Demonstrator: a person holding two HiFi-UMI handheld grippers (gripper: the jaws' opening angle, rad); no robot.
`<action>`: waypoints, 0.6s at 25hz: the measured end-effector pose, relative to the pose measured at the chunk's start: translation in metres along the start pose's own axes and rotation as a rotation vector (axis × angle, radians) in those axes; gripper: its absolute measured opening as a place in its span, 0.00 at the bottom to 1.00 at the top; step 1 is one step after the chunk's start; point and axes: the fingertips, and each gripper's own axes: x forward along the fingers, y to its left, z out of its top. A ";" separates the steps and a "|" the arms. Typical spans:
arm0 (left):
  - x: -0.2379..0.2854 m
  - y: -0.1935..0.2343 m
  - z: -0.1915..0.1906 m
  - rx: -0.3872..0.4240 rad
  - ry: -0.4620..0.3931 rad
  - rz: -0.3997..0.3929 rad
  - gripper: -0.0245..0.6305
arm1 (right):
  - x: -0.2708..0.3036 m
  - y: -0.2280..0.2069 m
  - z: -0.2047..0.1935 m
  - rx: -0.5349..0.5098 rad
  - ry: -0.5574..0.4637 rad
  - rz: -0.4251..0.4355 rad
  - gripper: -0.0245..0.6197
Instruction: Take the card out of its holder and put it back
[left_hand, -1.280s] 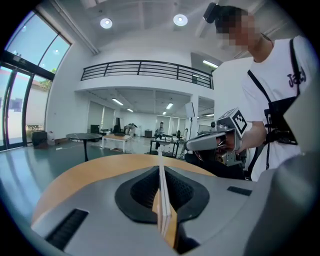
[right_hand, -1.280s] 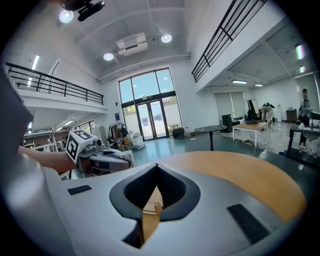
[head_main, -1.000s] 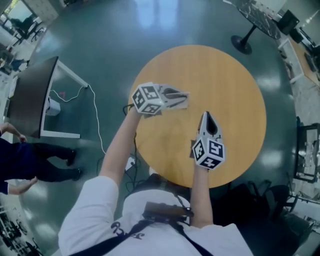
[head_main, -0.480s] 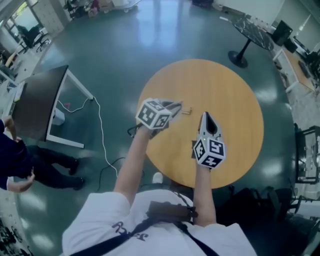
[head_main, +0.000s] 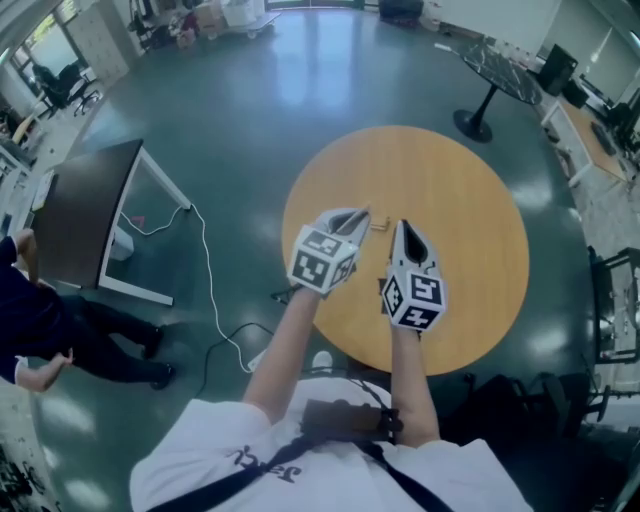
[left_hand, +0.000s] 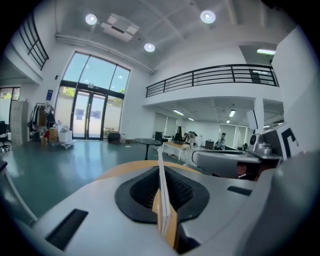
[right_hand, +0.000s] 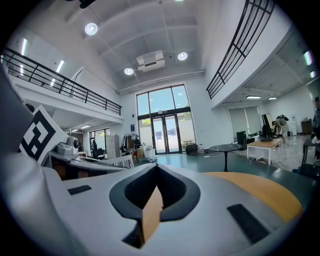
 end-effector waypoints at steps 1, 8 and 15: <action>-0.002 0.001 0.004 0.003 -0.025 0.024 0.08 | 0.000 0.001 0.001 -0.002 -0.002 0.001 0.07; -0.021 0.025 0.016 0.047 -0.169 0.224 0.08 | 0.002 0.010 0.004 -0.008 -0.016 0.009 0.07; -0.039 0.034 0.023 0.057 -0.304 0.266 0.08 | 0.005 0.015 -0.003 -0.010 -0.018 0.015 0.07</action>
